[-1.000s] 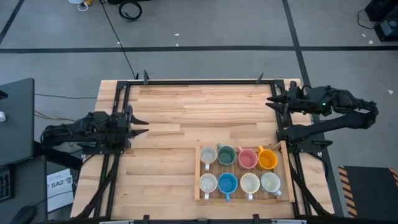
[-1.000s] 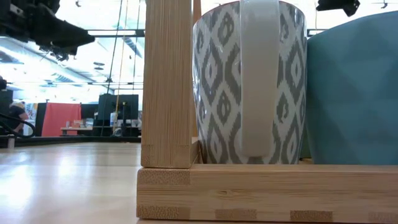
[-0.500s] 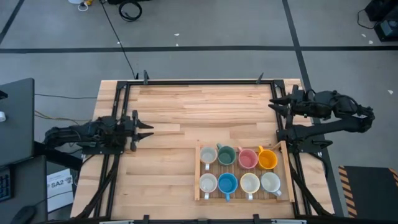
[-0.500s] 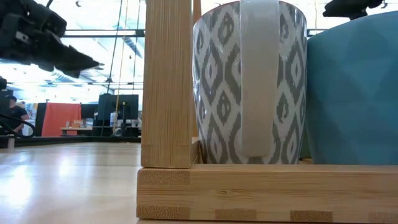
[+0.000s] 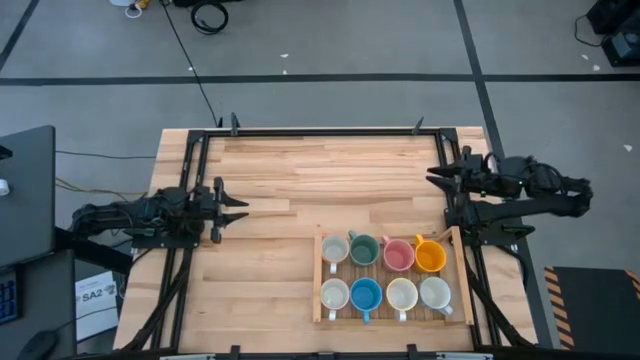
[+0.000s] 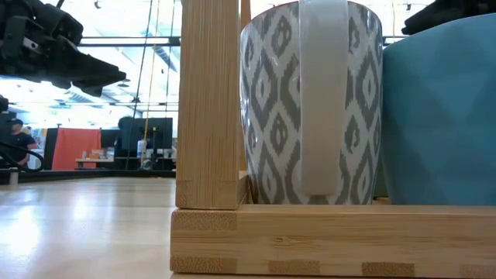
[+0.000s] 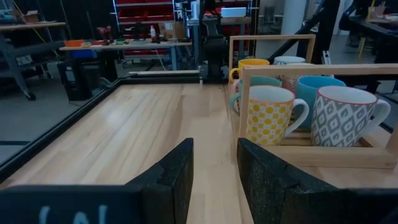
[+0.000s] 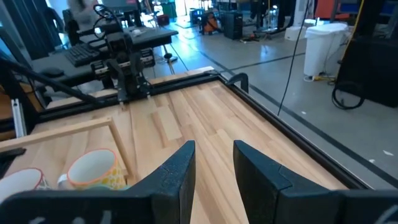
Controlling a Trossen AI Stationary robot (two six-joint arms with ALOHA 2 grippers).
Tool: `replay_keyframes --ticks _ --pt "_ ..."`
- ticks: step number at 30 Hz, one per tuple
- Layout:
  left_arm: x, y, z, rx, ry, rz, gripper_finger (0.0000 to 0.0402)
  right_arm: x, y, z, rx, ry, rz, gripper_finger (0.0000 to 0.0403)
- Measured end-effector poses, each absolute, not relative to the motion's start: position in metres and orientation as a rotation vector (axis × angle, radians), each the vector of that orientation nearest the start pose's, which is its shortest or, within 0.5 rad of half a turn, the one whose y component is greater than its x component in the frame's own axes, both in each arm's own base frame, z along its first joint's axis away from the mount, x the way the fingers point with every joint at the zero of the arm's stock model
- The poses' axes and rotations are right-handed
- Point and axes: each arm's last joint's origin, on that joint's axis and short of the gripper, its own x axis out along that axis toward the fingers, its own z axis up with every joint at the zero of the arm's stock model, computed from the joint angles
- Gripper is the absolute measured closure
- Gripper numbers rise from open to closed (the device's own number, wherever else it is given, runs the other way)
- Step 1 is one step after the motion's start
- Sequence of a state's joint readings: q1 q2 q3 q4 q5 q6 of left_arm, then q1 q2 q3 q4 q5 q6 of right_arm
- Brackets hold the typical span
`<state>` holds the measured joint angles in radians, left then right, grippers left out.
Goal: Place coffee mugs
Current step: Return to Home Position
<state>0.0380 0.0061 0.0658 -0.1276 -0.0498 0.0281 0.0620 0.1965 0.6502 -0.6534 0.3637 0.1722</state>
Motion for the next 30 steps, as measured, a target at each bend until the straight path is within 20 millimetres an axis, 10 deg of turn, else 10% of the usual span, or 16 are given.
replay_keyframes --ticks 30 --pt "0.093 0.005 0.172 0.019 0.072 0.089 0.0271 0.070 -0.004 0.231 0.116 0.045 -0.231 0.0288"
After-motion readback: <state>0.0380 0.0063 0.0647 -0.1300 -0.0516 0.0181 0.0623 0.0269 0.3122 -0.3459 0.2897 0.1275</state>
